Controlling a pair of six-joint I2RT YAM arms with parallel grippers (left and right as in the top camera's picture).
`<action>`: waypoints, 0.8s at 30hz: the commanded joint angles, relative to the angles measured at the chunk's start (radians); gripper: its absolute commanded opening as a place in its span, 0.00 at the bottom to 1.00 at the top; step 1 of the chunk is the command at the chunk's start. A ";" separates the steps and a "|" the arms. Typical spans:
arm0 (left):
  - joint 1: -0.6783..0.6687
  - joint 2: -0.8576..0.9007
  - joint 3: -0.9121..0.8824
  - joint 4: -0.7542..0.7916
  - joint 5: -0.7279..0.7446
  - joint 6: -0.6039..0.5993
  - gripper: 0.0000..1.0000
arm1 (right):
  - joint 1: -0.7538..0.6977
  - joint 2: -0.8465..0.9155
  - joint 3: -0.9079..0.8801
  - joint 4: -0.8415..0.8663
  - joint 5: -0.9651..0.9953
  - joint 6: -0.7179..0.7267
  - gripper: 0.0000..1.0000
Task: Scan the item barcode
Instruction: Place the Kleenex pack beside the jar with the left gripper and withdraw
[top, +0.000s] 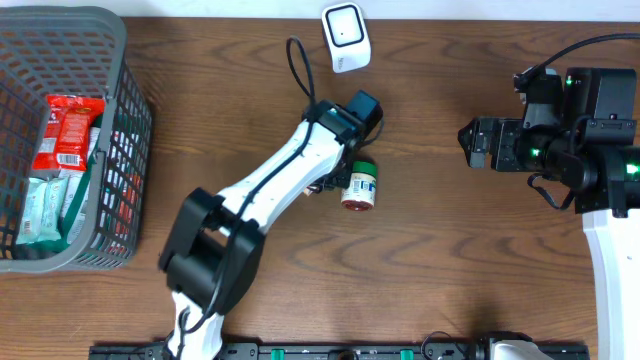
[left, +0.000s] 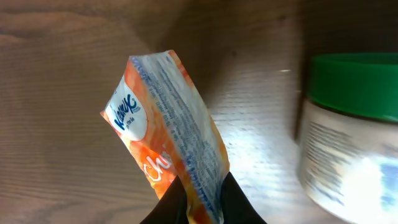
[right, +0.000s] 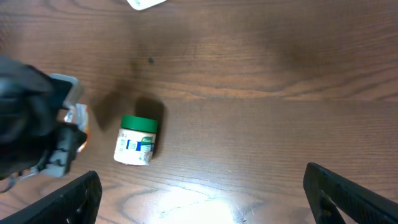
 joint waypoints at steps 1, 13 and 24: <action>0.003 0.066 -0.005 -0.001 -0.035 0.000 0.11 | 0.019 -0.001 0.016 -0.001 -0.007 0.002 0.99; 0.035 0.049 0.063 -0.037 -0.034 0.047 0.76 | 0.019 -0.001 0.016 -0.001 -0.007 0.002 0.99; 0.247 -0.287 0.084 -0.035 -0.023 0.021 0.77 | 0.019 -0.001 0.016 -0.001 -0.007 0.002 0.99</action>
